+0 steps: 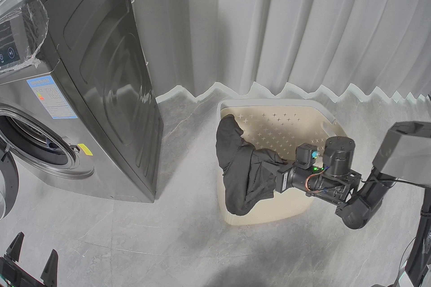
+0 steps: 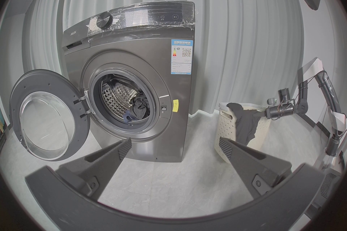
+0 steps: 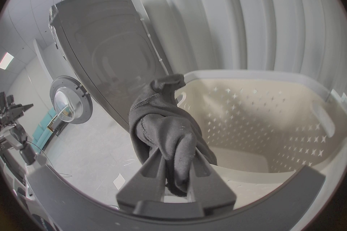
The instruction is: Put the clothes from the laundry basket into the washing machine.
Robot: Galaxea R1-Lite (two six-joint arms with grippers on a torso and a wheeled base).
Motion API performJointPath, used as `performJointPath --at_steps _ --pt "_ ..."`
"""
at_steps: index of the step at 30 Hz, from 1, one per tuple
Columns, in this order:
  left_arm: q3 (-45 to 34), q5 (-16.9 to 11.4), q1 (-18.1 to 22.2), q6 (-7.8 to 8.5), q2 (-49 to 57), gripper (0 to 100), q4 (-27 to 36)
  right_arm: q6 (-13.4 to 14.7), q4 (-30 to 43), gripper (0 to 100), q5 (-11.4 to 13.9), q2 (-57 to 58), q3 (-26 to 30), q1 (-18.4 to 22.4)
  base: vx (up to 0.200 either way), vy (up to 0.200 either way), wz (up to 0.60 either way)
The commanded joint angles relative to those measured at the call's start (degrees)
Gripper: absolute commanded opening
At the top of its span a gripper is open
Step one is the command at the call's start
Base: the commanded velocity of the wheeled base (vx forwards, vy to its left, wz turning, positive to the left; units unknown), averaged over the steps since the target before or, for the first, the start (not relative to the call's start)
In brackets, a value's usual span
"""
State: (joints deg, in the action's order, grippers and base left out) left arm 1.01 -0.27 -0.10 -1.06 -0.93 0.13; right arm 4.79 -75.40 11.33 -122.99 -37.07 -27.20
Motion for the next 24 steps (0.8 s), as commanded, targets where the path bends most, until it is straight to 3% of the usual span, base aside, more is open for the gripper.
performJointPath --at_steps 1,8,12,24 --pt "-0.92 0.00 0.01 0.01 0.93 100 -0.05 0.04 -0.80 0 0.01 15.94 8.51 -0.66 0.000 0.000 0.00" --pt "-0.92 -0.17 0.01 0.36 0.93 100 0.04 0.92 -2.47 0 -1.74 18.49 16.07 -1.37 0.000 0.000 0.00" --pt "-0.92 -0.17 0.01 0.18 0.93 100 0.04 0.57 -7.92 0 -1.57 13.30 16.77 0.30 0.000 0.000 0.00" --pt "-0.92 -0.17 0.01 0.09 0.93 100 -0.05 0.83 -9.06 0 -1.83 13.39 16.94 1.27 0.000 0.000 0.00"
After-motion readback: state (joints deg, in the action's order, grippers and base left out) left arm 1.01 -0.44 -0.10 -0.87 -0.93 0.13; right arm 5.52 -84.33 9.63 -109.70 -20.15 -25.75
